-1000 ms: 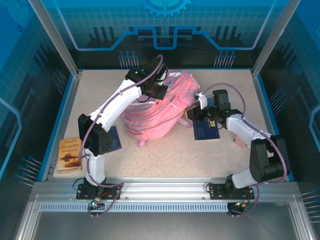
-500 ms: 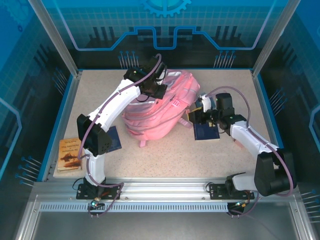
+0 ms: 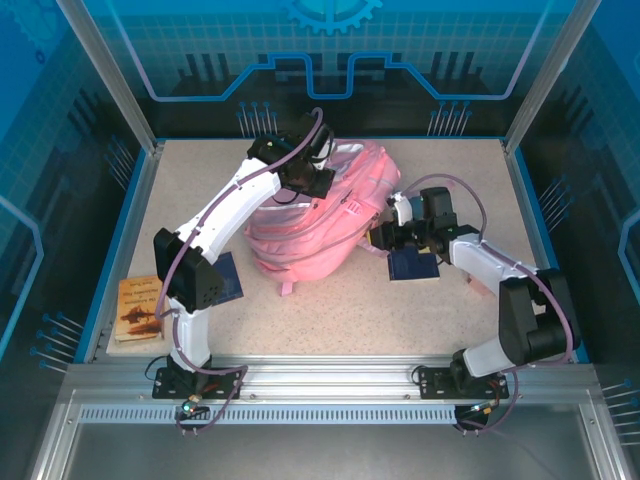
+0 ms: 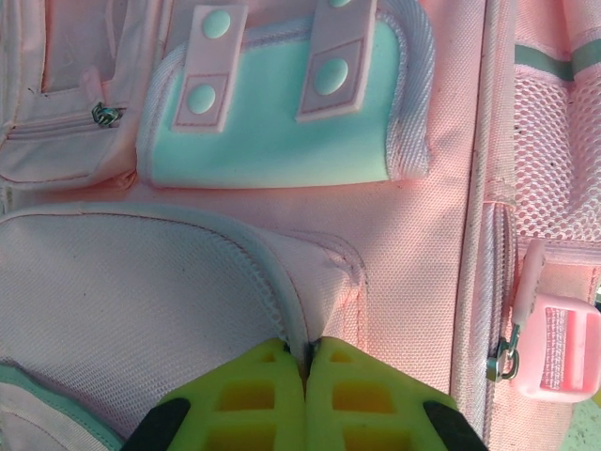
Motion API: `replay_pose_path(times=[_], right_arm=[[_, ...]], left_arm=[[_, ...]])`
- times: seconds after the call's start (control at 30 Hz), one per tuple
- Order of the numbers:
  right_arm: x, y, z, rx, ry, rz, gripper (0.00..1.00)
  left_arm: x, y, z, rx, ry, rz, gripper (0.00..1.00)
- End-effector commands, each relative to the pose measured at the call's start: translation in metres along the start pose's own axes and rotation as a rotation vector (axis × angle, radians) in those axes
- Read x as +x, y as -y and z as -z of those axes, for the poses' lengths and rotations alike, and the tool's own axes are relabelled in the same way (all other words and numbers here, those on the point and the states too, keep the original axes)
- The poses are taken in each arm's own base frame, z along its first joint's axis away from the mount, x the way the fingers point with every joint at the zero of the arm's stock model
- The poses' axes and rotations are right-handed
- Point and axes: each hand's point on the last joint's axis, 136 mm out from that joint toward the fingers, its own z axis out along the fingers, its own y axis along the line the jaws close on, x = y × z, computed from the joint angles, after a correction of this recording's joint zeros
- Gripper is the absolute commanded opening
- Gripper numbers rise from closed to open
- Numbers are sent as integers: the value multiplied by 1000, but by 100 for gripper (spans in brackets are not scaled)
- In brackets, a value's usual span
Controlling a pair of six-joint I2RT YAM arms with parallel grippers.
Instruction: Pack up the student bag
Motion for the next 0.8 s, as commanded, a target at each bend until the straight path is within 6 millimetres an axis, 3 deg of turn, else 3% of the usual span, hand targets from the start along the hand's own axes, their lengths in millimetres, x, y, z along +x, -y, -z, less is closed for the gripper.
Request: replay_pose_path(times=[0.0, 0.4, 0.77], right_arm=[[-19, 0, 0, 18, 44, 36, 46], [-37, -5, 5, 10, 112, 100, 44], [-36, -16, 3, -46, 103, 118, 23]], left_arm=[[-34, 10, 57, 70, 177, -18, 0], [-31, 15, 55, 97, 161, -43, 0], [-34, 18, 54, 116, 169, -28, 0]])
